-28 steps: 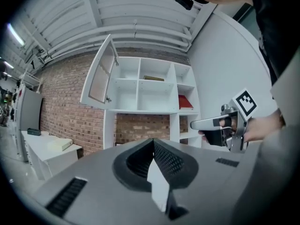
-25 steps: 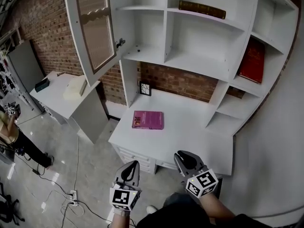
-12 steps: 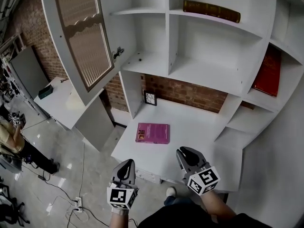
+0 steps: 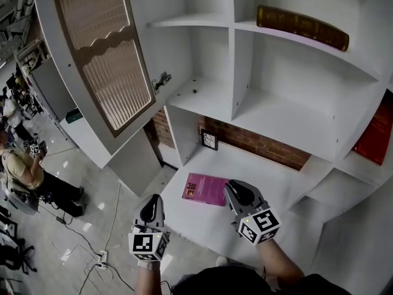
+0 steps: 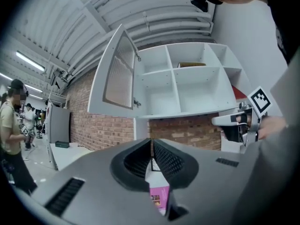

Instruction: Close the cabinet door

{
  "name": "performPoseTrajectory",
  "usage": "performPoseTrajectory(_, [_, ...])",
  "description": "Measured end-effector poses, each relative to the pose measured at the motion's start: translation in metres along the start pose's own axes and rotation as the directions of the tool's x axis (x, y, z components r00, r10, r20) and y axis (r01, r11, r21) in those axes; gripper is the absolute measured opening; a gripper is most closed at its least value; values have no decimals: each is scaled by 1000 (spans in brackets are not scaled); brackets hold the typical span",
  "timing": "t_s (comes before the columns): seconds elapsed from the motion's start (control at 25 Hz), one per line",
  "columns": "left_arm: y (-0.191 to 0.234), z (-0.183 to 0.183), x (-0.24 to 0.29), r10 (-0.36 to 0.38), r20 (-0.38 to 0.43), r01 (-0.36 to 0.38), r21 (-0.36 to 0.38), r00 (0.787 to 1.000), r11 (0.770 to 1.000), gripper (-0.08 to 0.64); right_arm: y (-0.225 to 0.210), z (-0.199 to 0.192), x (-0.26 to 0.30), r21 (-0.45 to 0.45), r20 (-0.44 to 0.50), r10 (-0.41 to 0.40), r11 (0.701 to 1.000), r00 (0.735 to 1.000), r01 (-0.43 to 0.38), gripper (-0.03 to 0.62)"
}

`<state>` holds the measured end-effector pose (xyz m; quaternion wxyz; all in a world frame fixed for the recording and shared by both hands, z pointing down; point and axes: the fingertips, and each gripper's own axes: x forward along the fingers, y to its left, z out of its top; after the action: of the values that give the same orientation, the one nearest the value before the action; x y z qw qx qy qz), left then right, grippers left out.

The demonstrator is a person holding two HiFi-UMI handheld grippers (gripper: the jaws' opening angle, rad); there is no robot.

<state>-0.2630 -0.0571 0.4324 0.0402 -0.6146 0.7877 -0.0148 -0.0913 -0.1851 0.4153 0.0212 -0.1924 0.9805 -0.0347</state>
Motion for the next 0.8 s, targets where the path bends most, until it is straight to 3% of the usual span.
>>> performPoseTrajectory(0.28, [51,28,25,149,26,-150,30,988,988,16,-11,22,46,5,39,35,999,999,-35,66])
performPoseTrajectory(0.44, [88,39,35,215,38,-216,32,976,976,86,-8,25,66,7,42,38,999,998,-39,66])
performPoseTrajectory(0.8, [150,45,48,245,54,-247,34,968,968,127,4,21,98,23,45,-27,999,999,26,66])
